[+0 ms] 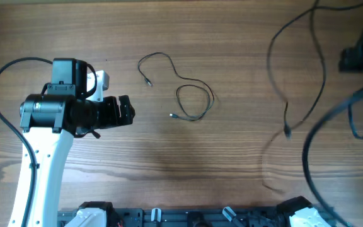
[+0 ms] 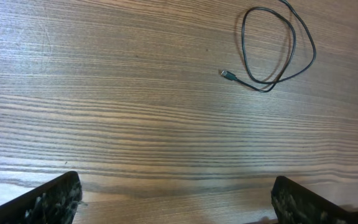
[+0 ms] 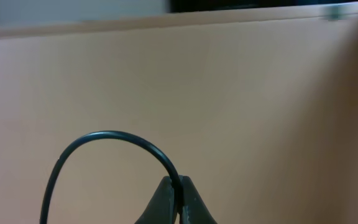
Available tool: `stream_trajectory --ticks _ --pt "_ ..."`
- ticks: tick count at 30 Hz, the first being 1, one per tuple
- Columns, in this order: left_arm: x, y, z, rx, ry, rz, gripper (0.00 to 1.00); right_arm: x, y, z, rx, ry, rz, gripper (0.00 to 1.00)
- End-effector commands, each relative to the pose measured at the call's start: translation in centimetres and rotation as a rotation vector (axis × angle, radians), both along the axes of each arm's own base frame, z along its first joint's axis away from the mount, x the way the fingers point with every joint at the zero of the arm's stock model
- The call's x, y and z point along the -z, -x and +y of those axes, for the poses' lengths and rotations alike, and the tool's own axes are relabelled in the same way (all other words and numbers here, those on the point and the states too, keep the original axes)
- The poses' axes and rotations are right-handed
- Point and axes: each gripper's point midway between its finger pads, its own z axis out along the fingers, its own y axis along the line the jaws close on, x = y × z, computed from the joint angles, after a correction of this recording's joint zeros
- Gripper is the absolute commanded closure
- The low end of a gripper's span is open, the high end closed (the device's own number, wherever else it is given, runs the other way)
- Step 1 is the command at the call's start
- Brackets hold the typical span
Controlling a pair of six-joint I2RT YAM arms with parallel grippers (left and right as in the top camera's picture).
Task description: Untangle cables
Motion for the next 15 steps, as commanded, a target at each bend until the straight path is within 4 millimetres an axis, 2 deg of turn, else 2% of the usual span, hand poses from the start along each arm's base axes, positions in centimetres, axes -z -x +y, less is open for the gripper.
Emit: stream_trajectory --ticks 1,3,5,6,7,12,14,15 --pt "-0.1 0.1 0.0 0.016 0.006 -0.006 0.00 0.6 0.4 -6.4 0.423 0.100 0.072 0.96" --pt "0.0 0.3 0.0 0.016 0.005 0.000 0.00 0.8 -0.2 -8.9 0.525 0.075 0.074 0.96" --pt "0.0 0.3 0.0 0.016 0.006 0.003 0.00 1.7 -0.7 -12.4 0.636 0.008 0.076 0.96" --pt "0.0 0.3 0.0 0.016 0.006 0.003 0.00 2.0 -0.8 -13.4 0.663 -0.007 0.075 0.96" --pt "0.0 0.3 0.0 0.016 0.005 0.003 0.00 2.4 -0.8 -15.6 0.718 -0.056 0.064 0.96" --pt "0.2 0.5 0.0 0.016 0.005 0.013 0.00 5.1 1.6 -24.8 0.963 -0.432 -0.124 0.96" --pt "0.6 0.6 0.0 0.016 0.006 0.019 0.00 7.1 2.3 -28.0 1.049 -0.544 -0.169 0.96" --pt "0.8 0.7 0.0 0.016 0.006 0.025 0.00 8.1 2.1 -29.3 1.069 -0.556 -0.148 0.96"
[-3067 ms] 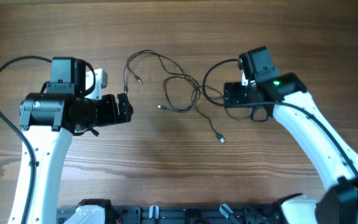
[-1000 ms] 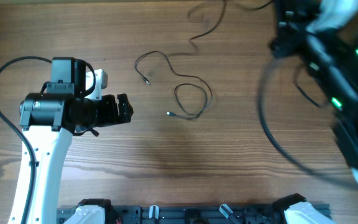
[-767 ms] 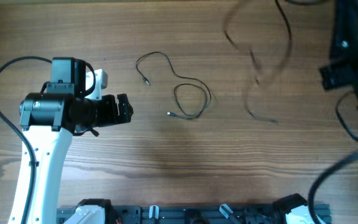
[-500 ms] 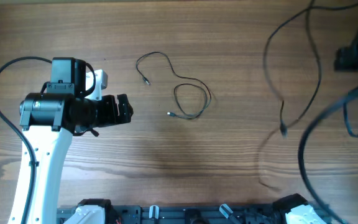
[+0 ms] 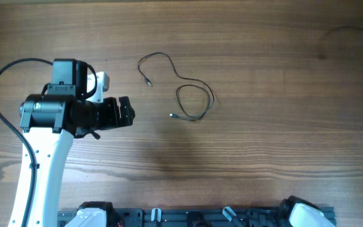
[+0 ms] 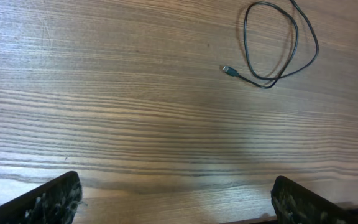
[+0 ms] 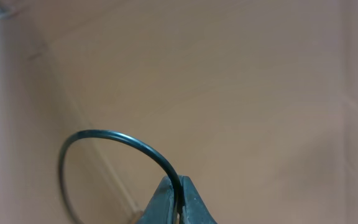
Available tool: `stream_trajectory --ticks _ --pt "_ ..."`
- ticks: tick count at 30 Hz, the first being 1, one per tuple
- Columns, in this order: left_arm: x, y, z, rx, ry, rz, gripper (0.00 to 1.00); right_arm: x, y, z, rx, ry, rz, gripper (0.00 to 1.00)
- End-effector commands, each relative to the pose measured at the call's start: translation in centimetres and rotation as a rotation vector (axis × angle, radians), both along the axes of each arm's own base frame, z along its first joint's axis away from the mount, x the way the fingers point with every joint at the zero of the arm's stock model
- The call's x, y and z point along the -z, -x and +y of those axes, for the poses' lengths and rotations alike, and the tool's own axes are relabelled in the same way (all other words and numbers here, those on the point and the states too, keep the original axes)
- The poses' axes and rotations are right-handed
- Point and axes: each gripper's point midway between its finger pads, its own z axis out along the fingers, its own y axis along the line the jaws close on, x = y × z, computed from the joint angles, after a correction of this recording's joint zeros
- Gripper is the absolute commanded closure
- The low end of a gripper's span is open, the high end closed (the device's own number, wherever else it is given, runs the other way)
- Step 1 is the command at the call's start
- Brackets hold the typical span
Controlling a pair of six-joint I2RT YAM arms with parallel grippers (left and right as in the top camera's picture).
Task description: Untangle cables
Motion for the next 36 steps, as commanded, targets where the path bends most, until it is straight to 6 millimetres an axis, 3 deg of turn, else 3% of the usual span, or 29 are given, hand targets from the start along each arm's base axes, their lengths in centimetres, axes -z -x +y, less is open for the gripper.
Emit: stream_trajectory --ticks 1,3,6,8,10,11,13,14,15,16,18,20,22,24,28,33,36 --pt "0.9 0.4 -0.3 0.020 0.018 0.014 0.00 3.4 -0.5 -4.5 0.074 -0.137 -0.124 0.96" --pt "1.2 0.6 -0.5 0.023 0.030 0.024 0.01 7.1 -0.8 -7.4 0.127 -0.203 -0.027 0.96" --pt "1.2 0.5 -0.5 0.024 0.030 0.021 0.00 14.7 0.0 -11.5 0.235 -0.373 0.098 0.96" --pt "1.2 0.5 -0.5 0.024 0.031 0.019 0.00 20.1 -0.1 -13.5 0.218 -0.528 0.150 0.96" --pt "1.2 0.5 -0.5 0.024 0.031 0.019 0.00 25.7 -2.2 -15.1 0.046 -0.694 0.194 0.96" --pt "1.2 0.5 -0.5 0.024 0.031 0.018 0.00 27.9 -3.1 -15.3 -0.045 -0.761 0.205 0.96" --pt "1.2 0.5 -0.5 0.024 0.031 0.019 0.00 34.2 -4.6 -15.2 -0.266 -0.965 0.212 0.96" --pt "1.2 0.5 -0.5 0.024 0.031 0.018 0.00 36.5 -4.0 -15.1 -0.268 -1.052 0.209 0.87" --pt "1.2 0.5 -0.5 0.024 0.031 0.019 0.00 38.6 -3.2 -14.9 -0.248 -1.121 0.222 0.34" --pt "1.2 0.5 -0.5 0.024 0.031 0.019 0.00 40.2 -2.5 -14.9 -0.218 -1.164 0.244 0.00" --pt "1.2 0.5 -0.5 0.024 0.031 0.019 0.00 42.9 -0.5 -14.9 -0.073 -1.242 0.274 0.00" --pt "1.2 0.5 -0.5 0.023 0.031 0.020 0.00 43.7 1.0 -14.4 0.101 -1.327 0.196 0.00" --pt "1.2 0.5 -0.5 0.024 0.031 0.019 0.00 43.7 0.7 -13.6 0.125 -1.382 0.132 0.00" --pt "1.2 0.5 -0.5 0.024 0.031 0.019 0.00 43.2 -1.5 -12.2 -0.010 -1.451 0.068 0.00" --pt "1.2 0.4 -0.5 0.024 0.031 0.015 0.00 40.3 -8.8 -8.0 -0.580 -1.374 0.107 0.00" --pt "1.1 0.2 -0.5 0.024 0.031 0.005 0.00 39.6 -15.6 1.3 -1.073 -1.127 0.417 0.00" --pt "1.1 0.1 -0.5 0.027 0.029 0.000 0.00 39.6 -19.8 11.2 -1.396 -0.920 0.651 0.00"
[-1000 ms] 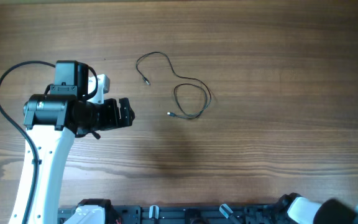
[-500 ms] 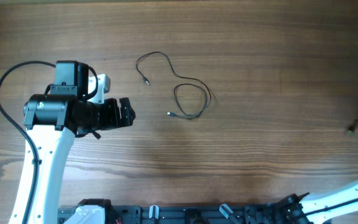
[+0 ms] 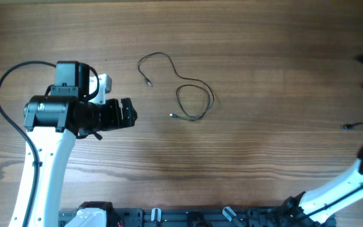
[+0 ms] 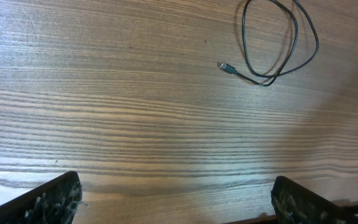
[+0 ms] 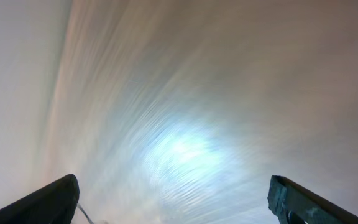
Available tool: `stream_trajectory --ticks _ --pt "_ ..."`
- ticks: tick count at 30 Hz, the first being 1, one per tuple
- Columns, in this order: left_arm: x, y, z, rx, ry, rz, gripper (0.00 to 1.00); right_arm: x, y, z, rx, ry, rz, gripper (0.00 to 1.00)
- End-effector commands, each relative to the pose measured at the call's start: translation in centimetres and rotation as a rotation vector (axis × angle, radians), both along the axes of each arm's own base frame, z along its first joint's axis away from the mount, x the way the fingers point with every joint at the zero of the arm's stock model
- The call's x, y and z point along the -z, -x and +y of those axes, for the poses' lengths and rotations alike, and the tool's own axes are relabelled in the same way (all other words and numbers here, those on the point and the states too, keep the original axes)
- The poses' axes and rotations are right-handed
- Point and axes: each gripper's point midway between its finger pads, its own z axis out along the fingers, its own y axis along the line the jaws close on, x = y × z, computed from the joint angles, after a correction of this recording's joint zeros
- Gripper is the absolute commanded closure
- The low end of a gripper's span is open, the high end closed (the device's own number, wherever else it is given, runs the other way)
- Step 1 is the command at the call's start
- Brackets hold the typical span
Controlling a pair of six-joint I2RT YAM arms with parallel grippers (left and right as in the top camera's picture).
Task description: Untangle cables
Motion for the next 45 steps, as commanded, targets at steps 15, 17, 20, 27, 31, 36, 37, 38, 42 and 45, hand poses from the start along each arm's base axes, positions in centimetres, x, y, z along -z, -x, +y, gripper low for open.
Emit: stream_trajectory --ticks 15,17,20,27,31,36,37,38,42,45 --pt "0.0 -2.9 2.9 -0.098 -0.050 -0.089 0.00 4.4 4.4 39.2 -1.176 0.543 0.245 0.00" --pt "0.4 -2.9 2.7 -0.093 -0.037 -0.066 0.00 4.5 4.1 39.9 -1.037 0.516 0.274 0.00" --pt "1.1 -3.0 2.6 -0.091 -0.037 -0.039 0.00 4.5 4.2 40.0 -0.830 0.449 0.345 0.00" --pt "1.5 -3.2 2.2 -0.080 -0.016 -0.024 0.00 7.5 6.5 39.8 -0.878 0.445 0.409 0.00" --pt "1.4 -3.2 2.2 -0.080 -0.016 -0.027 0.00 10.5 8.3 38.9 -0.929 0.462 0.444 0.00" --pt "1.4 -3.3 2.2 -0.080 -0.016 -0.029 0.00 12.0 9.1 38.5 -0.954 0.468 0.449 0.08" --pt "1.4 -3.2 2.2 -0.080 -0.016 -0.027 0.00 12.3 9.1 38.5 -0.954 0.468 0.447 0.11" --pt "1.4 -3.2 2.2 -0.080 -0.016 -0.026 0.00 12.5 9.3 38.4 -0.954 0.468 0.448 0.15" --pt "1.4 -3.2 2.2 -0.080 -0.016 -0.026 0.00 13.3 9.5 38.3 -0.951 0.467 0.443 0.20" --pt "1.4 -3.2 2.2 -0.080 -0.016 -0.027 0.00 13.2 8.2 39.6 -0.948 0.432 0.372 0.19"
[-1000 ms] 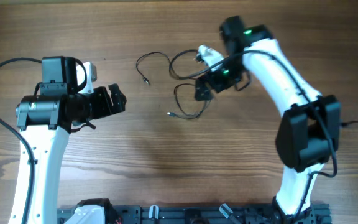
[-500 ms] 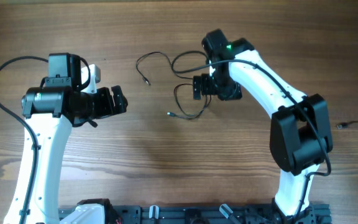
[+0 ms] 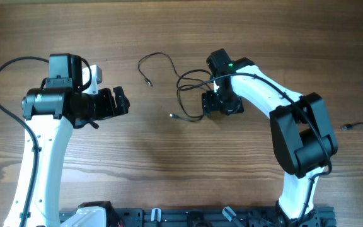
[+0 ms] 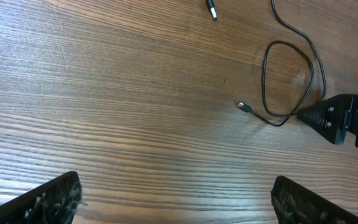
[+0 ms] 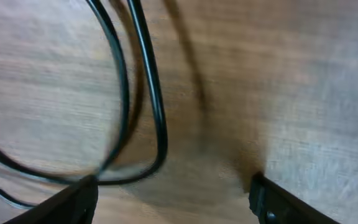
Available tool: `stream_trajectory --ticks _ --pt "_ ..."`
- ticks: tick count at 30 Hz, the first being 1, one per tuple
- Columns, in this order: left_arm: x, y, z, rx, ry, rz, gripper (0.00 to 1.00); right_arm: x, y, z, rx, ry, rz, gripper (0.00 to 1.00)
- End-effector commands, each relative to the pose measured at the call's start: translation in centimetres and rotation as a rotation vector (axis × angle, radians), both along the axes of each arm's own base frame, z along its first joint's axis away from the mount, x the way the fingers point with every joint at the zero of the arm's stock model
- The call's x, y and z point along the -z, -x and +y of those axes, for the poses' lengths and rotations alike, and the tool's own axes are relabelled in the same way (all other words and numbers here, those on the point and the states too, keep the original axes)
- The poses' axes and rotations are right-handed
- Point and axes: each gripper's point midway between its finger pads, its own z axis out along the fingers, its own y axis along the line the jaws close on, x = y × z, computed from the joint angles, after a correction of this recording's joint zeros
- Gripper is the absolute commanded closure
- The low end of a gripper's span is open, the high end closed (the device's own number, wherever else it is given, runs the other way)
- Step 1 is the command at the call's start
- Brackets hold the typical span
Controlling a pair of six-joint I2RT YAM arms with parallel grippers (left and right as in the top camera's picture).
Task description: Untangle cables
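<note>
A thin black cable (image 3: 194, 94) lies mid-table in a loop, one plug (image 3: 149, 82) at the upper left and a small plug (image 3: 172, 115) at the lower left. My right gripper (image 3: 205, 103) sits low at the loop's right edge, open. In the right wrist view the loop's strands (image 5: 148, 87) curve just ahead of the right gripper (image 5: 173, 199), with nothing between the fingers. My left gripper (image 3: 123, 101) hovers open to the left of the cable. In the left wrist view the left gripper (image 4: 179, 199) is open, with the loop (image 4: 288, 81) far ahead.
The plug end of another cable (image 3: 345, 127) lies at the table's far right edge. The right arm (image 3: 276, 94) stretches from the right side across to the middle. A wooden table (image 3: 169, 164) carries everything.
My right gripper, open at the far right edge then, now sits at the right side of the thin cable's loop. The left gripper has shifted a little away from me, still open.
At first my right gripper was shut on a thick black cable held high at the right. It still held it a moment later, out of the overhead view. Then it was open, a cable end lying at the right edge. Now it is at the thin cable's loop.
</note>
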Motion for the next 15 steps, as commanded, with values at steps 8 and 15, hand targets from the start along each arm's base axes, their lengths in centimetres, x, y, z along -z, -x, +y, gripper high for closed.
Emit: stream_trajectory --ticks 8,15 --pt "0.3 0.2 -0.1 0.018 0.003 0.011 0.00 1.0 -1.5 3.1 0.076 -0.150 -0.029 0.24" --pt "0.5 0.7 -0.1 0.018 0.004 0.034 0.00 3.6 0.5 2.1 0.083 -0.131 -0.001 0.50"
